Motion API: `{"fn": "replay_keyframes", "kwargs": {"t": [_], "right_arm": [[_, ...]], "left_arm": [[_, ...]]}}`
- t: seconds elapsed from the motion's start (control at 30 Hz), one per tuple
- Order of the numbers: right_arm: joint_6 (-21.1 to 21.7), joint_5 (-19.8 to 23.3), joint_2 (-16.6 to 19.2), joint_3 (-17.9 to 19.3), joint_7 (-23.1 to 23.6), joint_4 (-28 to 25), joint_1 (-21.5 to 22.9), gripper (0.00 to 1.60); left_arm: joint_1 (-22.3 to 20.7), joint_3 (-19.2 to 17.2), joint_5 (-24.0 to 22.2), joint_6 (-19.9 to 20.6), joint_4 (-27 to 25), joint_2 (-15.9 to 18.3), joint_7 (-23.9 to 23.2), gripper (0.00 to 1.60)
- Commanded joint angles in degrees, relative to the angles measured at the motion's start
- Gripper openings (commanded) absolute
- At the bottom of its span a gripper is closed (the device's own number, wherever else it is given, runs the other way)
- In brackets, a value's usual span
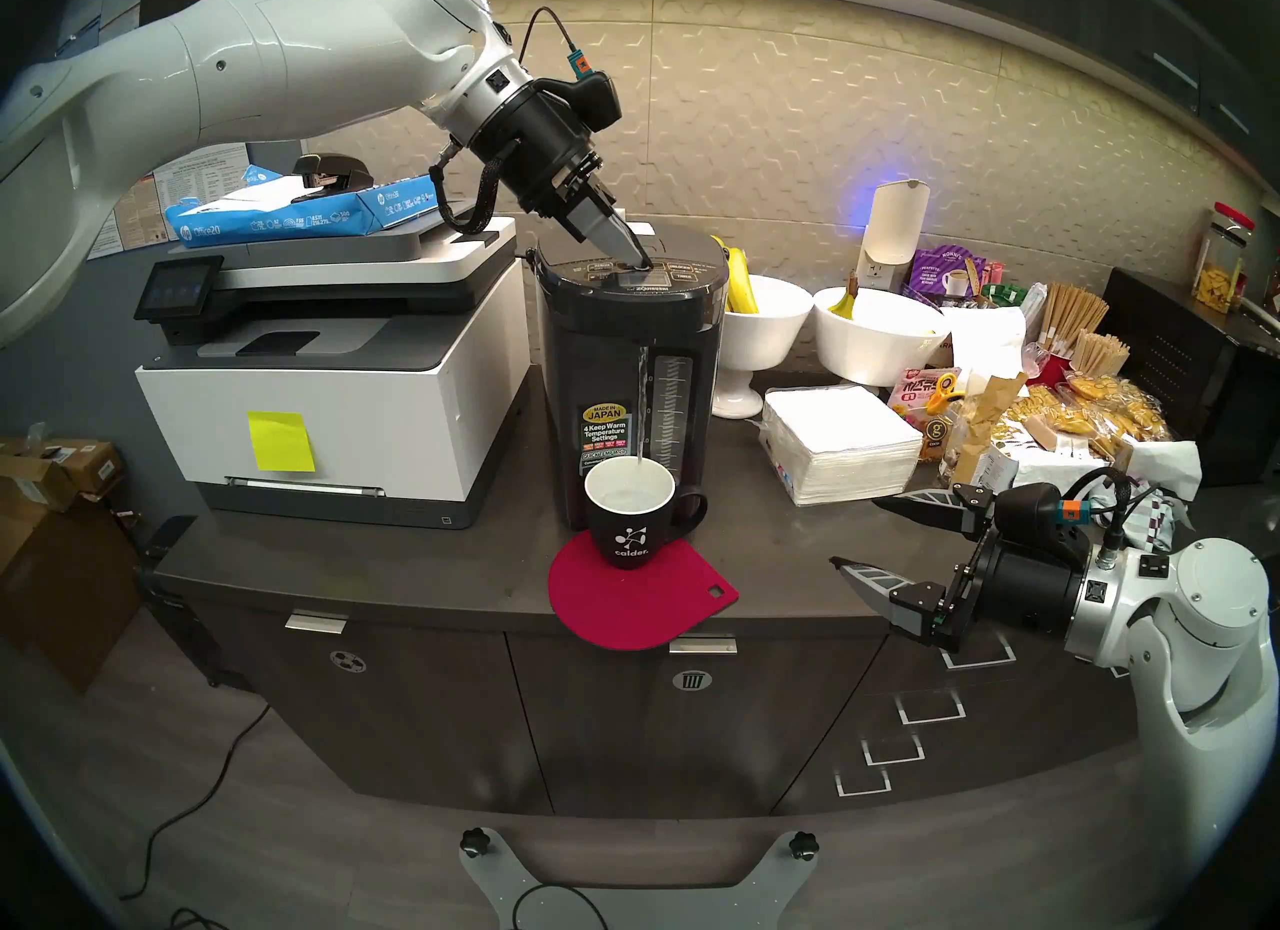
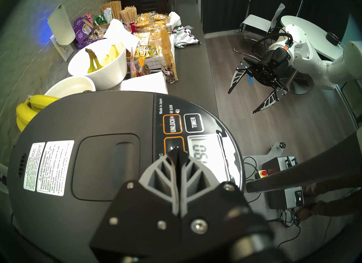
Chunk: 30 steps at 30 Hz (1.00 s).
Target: Press the water dispenser button and fill the cup
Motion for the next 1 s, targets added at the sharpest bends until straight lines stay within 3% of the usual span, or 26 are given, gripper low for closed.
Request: {"fn": "replay_keyframes", "kwargs": {"t": [0.0,0.97], "right_arm": [[-0.04,0.03,0.04,0.0,0.02,-0.66,0.11,1.6],[-0.04,0.03,0.05,0.0,0.02,-0.66,0.11,1.6]], "left_arm": [[2.75,1.58,0.63,-0.07,-1.13,-1.19,0.04,0.0],[3.31,2.0,0.65,-0.67,-0.41,-1.28,-0.65,0.0]]}}
